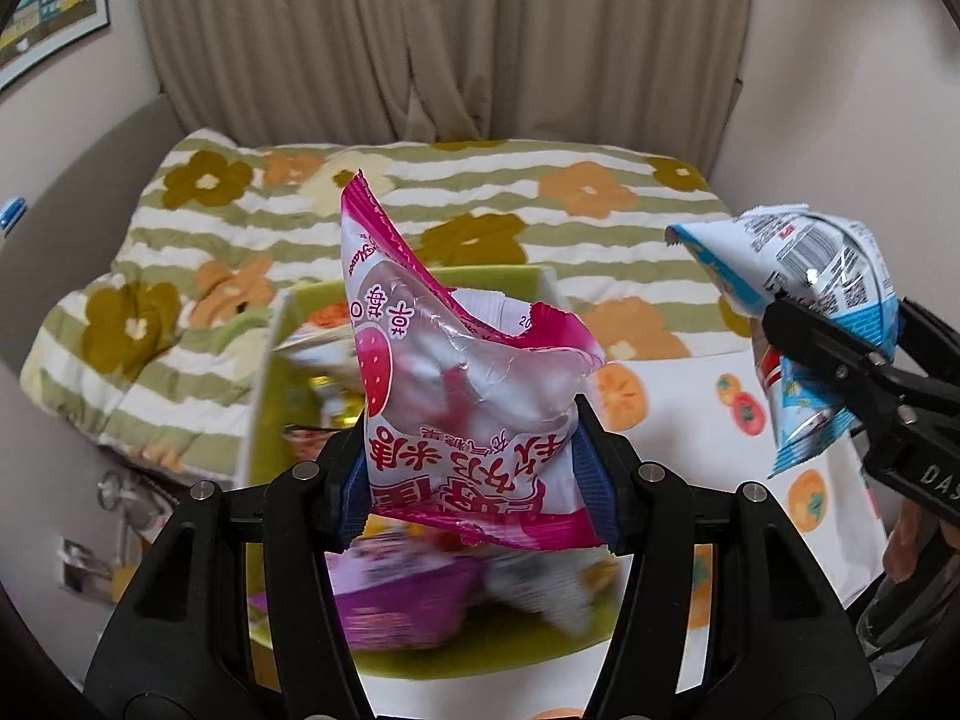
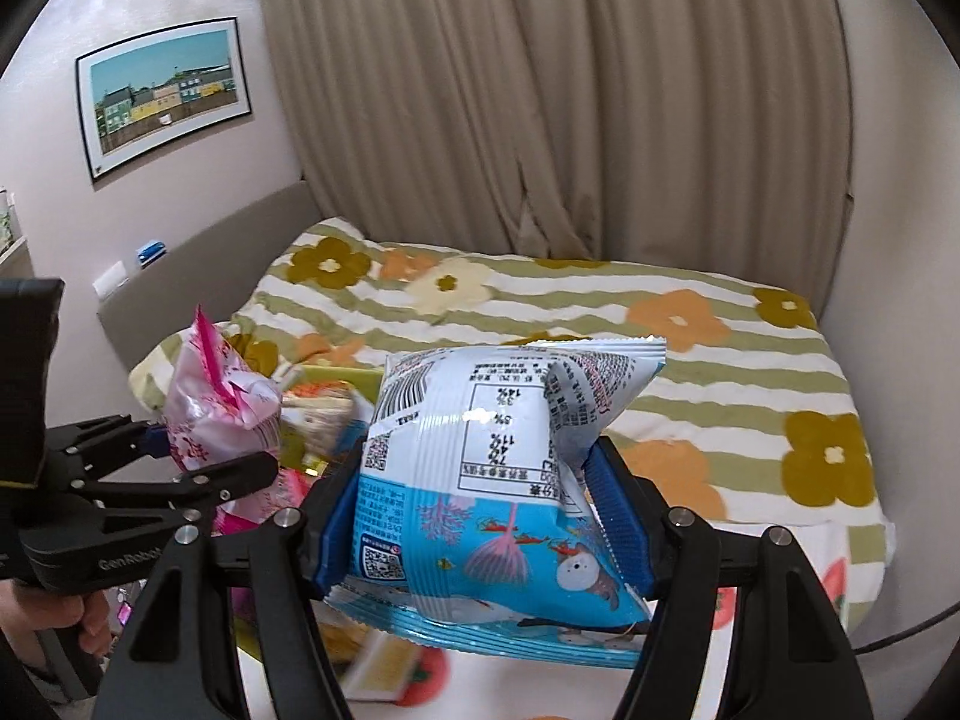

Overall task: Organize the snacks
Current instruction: 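Carry the pink packet into the box with left tool while right tool drops the blue packet in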

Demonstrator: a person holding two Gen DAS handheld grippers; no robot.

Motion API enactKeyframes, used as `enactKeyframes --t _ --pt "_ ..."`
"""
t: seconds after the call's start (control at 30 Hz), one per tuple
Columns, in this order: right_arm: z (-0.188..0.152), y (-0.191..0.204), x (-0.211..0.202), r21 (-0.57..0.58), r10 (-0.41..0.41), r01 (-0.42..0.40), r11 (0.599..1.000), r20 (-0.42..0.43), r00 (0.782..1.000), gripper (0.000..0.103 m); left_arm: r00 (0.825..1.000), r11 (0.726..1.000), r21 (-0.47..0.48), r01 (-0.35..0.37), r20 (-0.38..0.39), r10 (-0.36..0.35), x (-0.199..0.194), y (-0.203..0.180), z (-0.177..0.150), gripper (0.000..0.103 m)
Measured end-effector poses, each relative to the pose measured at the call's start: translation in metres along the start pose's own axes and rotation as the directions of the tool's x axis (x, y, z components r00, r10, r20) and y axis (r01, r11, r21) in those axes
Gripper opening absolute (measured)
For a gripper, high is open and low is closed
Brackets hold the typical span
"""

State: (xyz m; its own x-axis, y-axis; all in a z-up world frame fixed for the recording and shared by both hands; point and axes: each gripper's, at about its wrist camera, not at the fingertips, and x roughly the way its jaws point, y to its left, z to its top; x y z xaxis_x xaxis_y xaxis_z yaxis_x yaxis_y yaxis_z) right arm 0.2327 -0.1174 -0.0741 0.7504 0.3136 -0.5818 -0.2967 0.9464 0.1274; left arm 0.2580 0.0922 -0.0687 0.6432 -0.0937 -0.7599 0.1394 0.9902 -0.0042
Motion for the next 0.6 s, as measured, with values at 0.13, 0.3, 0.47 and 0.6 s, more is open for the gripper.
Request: enactKeyframes --t 0.13,0.3,0.47,0.6 --pt "0.002 0.027 0.014 0.001 0.027 -0.027 1.0 -0.012 1.0 0.065 0.999 1.0 -0.001 0.012 -0.041 -0.012 0.009 0.037 -0.011 0.054" --pt "-0.001 0.057 0.026 0.022 0.028 -0.027 0.999 -0.03 0.999 0.065 0.995 0.999 0.007 0.039 -0.088 -0.038 0.028 0.066 -0.019 0.054" --pt "-0.003 0.068 0.04 0.056 0.011 -0.008 0.998 -0.058 0.998 0.065 0.985 0.997 0.012 0.08 -0.152 -0.077 0.052 0.082 -0.021 0.054" --pt "-0.003 0.071 0.045 0.068 -0.003 0.009 0.998 -0.081 0.997 0.065 0.971 0.991 -0.038 0.127 -0.198 -0.132 0.07 0.09 -0.021 0.087"
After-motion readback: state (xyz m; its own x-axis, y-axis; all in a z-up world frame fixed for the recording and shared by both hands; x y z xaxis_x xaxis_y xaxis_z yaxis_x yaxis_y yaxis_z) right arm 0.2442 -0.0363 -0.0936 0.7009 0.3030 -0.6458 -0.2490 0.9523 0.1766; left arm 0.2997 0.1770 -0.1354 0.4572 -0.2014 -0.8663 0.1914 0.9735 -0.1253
